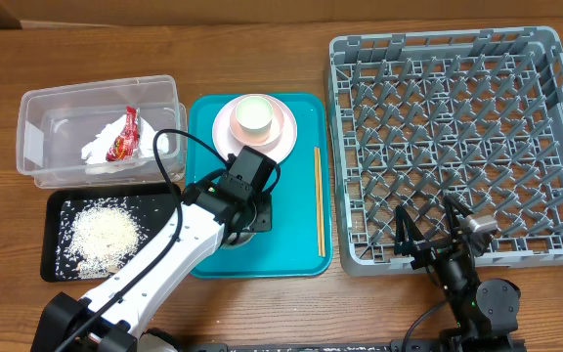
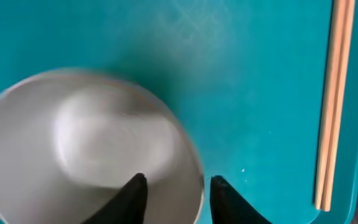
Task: Sort waste into correct bins and load items into the dishwasher
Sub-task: 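Carry the empty bowl back and set it on the teal tray, then move the right gripper to the wooden chopsticks on the teal tray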
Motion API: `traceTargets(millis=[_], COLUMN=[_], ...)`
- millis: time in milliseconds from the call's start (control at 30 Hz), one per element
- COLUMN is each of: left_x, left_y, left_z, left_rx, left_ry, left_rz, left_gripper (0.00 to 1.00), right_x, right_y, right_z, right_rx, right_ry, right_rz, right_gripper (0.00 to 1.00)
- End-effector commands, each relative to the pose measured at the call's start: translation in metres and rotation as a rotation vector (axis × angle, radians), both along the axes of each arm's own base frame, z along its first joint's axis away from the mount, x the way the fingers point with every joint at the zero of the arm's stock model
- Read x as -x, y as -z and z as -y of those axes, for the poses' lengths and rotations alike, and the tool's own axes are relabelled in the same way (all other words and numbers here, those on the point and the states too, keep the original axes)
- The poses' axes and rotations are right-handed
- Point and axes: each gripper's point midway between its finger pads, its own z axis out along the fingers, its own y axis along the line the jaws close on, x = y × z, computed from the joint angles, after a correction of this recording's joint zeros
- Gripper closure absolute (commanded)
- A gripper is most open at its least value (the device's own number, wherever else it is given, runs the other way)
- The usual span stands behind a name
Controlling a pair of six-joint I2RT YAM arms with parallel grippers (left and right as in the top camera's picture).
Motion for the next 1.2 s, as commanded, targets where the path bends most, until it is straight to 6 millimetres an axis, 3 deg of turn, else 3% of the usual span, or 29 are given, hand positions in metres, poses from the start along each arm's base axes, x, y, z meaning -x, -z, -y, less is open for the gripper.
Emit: traceTargets(millis=[0,167,333,467,567,800,967,1067,1167], left_x=[-0.010,-0.040,-0.071,-0.087,-0.094,-0.093,-0.083,-0.078,-0.071], left_y=[-0.015,-0.066,-0.133,-0.179,-0.199,-0.201,-0.198,-0.196,-0.194], left_z=[0.004,0.009,-0.006,-0.040,-0.078,-0.164,-0.205,-0.220,-0.236], left_rx=[0.012,0.072,0.142,0.186,0.178,0.158,0.177,0.163,0.087], left_ry=[-0.007,-0.040,-0.100,-0.183,-0.286,-0.514,-0.638,-0.680,-0.726], left_rz=[0.048,0.131,0.219,0.268,0.291,0.283,0.263,0.256,0.252], left_gripper=[0.62,0.61,0.58,0.56,0.46,0.15,0.02,0.00,0.00], right_x=[-0.001,-0.001,0.004,0.010,0.015,0.007,-0.021,-0.039,-0.050], right_y=[0.001,0.000,-0.025,-0.051,-0.073,-0.132,-0.166,-0.167,-0.149], right_z=[0.002,0.002,-0.007,-0.006,-0.005,-0.015,-0.048,-0.073,-0.116], right_rx=[-0.001,-0.002,-0.036,-0.071,-0.069,-0.054,-0.058,-0.056,-0.016], right_ry=[0.010,0.011,-0.050,-0.049,-0.048,-0.094,-0.260,-0.350,-0.461], right_rz=[0.006,0.012,0.102,0.124,0.105,-0.034,-0.257,-0.415,-0.591], right_gripper=[0.00,0.00,0.00,0.00,0.00,0.00,0.00,0.00,0.01])
